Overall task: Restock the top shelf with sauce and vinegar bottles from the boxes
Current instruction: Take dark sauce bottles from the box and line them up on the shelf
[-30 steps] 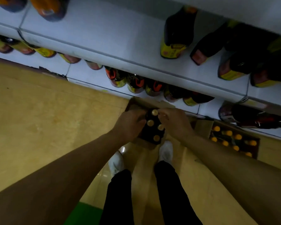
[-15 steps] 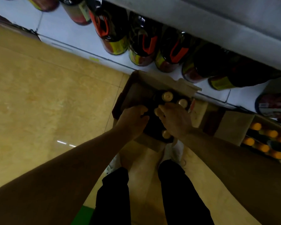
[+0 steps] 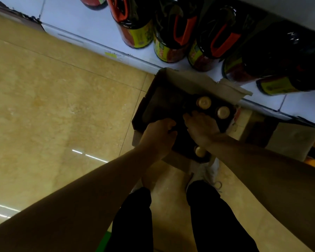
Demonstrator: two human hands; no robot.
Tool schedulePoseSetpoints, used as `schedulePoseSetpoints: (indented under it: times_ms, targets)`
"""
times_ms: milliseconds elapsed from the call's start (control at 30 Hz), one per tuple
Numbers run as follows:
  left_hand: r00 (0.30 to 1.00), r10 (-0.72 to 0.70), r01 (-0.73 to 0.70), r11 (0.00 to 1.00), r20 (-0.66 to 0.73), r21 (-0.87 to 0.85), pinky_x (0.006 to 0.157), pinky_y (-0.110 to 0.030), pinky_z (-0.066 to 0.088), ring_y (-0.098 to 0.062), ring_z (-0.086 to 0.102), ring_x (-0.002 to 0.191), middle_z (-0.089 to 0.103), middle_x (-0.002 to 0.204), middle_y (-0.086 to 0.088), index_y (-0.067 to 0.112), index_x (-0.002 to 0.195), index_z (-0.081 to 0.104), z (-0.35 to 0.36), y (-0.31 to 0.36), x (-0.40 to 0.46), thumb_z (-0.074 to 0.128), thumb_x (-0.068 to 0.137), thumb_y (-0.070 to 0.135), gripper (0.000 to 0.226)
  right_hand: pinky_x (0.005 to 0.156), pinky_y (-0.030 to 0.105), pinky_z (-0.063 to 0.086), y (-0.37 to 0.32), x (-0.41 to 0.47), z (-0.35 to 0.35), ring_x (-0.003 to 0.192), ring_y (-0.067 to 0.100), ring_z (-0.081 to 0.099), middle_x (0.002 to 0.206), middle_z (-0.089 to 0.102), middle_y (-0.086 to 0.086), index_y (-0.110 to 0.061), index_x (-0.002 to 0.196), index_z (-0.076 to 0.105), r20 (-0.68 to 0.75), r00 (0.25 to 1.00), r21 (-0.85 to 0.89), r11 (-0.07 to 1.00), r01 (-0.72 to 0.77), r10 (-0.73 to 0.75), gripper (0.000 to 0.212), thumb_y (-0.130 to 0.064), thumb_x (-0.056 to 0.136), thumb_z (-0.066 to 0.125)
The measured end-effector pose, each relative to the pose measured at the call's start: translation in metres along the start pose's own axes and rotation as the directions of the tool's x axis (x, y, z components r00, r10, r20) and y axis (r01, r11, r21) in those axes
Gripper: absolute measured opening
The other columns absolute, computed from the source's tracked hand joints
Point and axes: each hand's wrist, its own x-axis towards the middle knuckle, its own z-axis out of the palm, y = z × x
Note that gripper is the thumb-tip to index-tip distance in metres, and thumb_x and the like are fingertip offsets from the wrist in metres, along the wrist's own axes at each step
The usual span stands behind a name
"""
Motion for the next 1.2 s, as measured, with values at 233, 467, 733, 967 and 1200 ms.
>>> schedulePoseSetpoints:
  times_ms: [233, 467, 733, 967, 1200]
  targets:
    - [0.999, 0.041, -0.04, 0.998, -0.007, 0.046, 0.087, -0.023, 0.043, -0.018, 0.059, 0.114, 0.062, 0.129, -0.004, 0.016, 0.137, 0.053, -0.001, 0.009, -0.004, 0.054, 0.097, 0.014, 0.04, 0.09, 0.04, 0.045, -0.004, -0.023, -0.021, 0.123, 0.031, 0.047, 0.136, 0.043, 0.012, -0.019, 0.147, 0.031, 0.001, 1.0, 0.104, 0.994, -0.01, 0.01, 0.053, -0.023, 0.098, 0.051]
    - [0.992, 0.13, -0.129, 0.985, -0.004, 0.119, 0.087, -0.026, 0.044, -0.021, 0.059, 0.115, 0.062, 0.126, -0.005, 0.016, 0.134, 0.053, -0.013, 0.036, -0.028, 0.057, 0.093, 0.008, 0.042, 0.073, 0.036, 0.039, -0.013, -0.07, -0.062, 0.1, 0.028, 0.053, 0.111, 0.052, 0.006, -0.014, 0.121, 0.051, -0.156, 0.988, 0.388, 0.92, 0.051, 0.011, 0.03, -0.019, 0.092, 0.059]
    - [0.95, 0.308, -0.31, 0.923, 0.042, 0.229, 0.085, -0.024, 0.033, -0.022, 0.049, 0.119, 0.055, 0.128, -0.004, 0.017, 0.131, 0.05, -0.043, 0.073, -0.068, 0.068, 0.082, 0.009, 0.053, 0.074, 0.036, 0.045, -0.019, -0.143, -0.149, 0.089, 0.025, 0.056, 0.1, 0.059, 0.006, -0.013, 0.113, 0.058, -0.236, 0.971, 0.532, 0.842, 0.092, 0.043, 0.026, -0.019, 0.088, 0.065]
    - [0.852, 0.524, -0.524, 0.852, -0.002, 0.012, 0.08, -0.017, 0.043, -0.006, 0.052, 0.1, 0.061, 0.115, -0.003, 0.008, 0.12, 0.057, -0.083, 0.12, -0.137, 0.07, 0.078, 0.033, 0.051, 0.072, 0.037, 0.048, -0.034, -0.225, -0.247, 0.087, 0.019, 0.057, 0.1, 0.062, 0.004, -0.016, 0.114, 0.056, -0.365, 0.93, 0.56, 0.807, 0.187, 0.038, 0.035, -0.023, 0.083, 0.071]
    - [0.817, 0.576, -0.574, 0.817, -0.031, 0.052, 0.067, -0.022, 0.039, -0.008, 0.055, 0.082, 0.057, 0.084, 0.01, 0.033, 0.087, 0.054, -0.14, 0.177, -0.219, 0.064, 0.087, 0.013, 0.022, 0.07, 0.042, 0.051, -0.057, -0.298, -0.333, 0.085, 0.022, 0.059, 0.095, 0.062, 0.003, -0.02, 0.112, 0.049, -0.473, 0.88, 0.522, 0.819, 0.238, 0.046, 0.038, -0.027, 0.081, 0.071]
